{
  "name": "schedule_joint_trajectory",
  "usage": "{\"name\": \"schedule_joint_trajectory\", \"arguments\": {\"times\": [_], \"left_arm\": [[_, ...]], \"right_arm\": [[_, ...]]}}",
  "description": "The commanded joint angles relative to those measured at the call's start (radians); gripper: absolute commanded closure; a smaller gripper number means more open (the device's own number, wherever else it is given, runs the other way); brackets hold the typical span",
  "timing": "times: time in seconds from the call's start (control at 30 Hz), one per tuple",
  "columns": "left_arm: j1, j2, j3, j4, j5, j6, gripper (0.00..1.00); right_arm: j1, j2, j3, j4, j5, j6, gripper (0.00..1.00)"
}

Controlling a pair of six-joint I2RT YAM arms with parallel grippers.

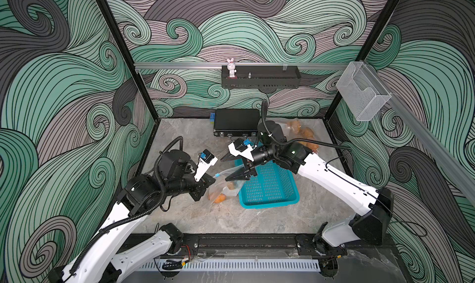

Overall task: Put the potatoes into a zipper bag and zip it
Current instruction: Zip the zipper on the zipper food storage bag.

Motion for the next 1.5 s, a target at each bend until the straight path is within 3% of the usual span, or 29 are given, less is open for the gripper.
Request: {"name": "schedule_joint_trajectory", "arguments": {"times": [0.0, 0.67, 1.27, 1.47], "left_arm": [[-0.001, -0.008, 0.034, -0.024, 0.026, 0.011, 1.0], [-0.002, -0.023, 0.024, -0.028, 0.036, 0.014, 1.0], [-0.005, -0.038, 0.024, -0.03, 0.036, 0.0, 1.0], [-0.005, -0.049, 0.032, -0.04, 0.031, -0.003, 1.0]], "right_arm": [[0.022, 0.029, 0.045, -0.092, -0.004, -0.066, 0.34], [0.084, 0.126, 0.129, -0.183, 0.033, -0.145, 0.57], [0.097, 0.127, 0.144, -0.18, 0.081, -0.141, 0.92], [0.095, 0.094, 0.137, -0.189, 0.092, -0.166, 0.95]]}}
